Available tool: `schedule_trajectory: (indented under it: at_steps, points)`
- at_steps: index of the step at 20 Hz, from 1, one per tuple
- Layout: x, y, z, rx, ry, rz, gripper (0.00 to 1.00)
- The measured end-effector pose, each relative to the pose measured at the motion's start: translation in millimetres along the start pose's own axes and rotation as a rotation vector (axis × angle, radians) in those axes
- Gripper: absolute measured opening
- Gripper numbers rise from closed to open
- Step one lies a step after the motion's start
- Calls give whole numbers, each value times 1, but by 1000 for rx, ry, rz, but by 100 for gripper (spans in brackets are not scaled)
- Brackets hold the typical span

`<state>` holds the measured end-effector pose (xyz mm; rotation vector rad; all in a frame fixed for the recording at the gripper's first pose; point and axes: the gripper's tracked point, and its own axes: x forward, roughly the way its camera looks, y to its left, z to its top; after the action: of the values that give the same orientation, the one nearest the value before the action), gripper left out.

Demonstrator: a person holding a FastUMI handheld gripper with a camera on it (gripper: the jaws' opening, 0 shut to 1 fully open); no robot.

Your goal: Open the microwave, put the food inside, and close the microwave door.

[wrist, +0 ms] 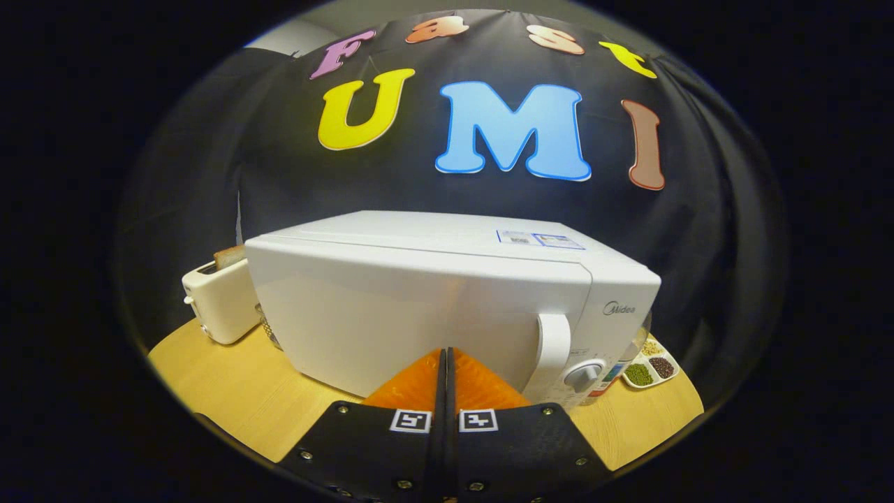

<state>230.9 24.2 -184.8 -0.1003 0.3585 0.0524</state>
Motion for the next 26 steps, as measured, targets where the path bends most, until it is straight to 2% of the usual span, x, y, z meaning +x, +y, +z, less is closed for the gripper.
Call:
schedule_trajectory:
  at_steps: [9,15,17,18,20,21,22,26]
  points:
    - [-126,9,44,28,-148,-44,1]
    - [-196,10,51,52,-213,-57,13]
    - [-215,15,48,60,-222,-39,26]
    - [-223,16,48,64,-236,-32,51]
    - [-240,17,46,57,-261,-29,76]
    - [-246,19,42,55,-260,-25,83]
    - [-250,20,39,57,-259,-22,97]
    - [-264,25,36,64,-258,-3,98]
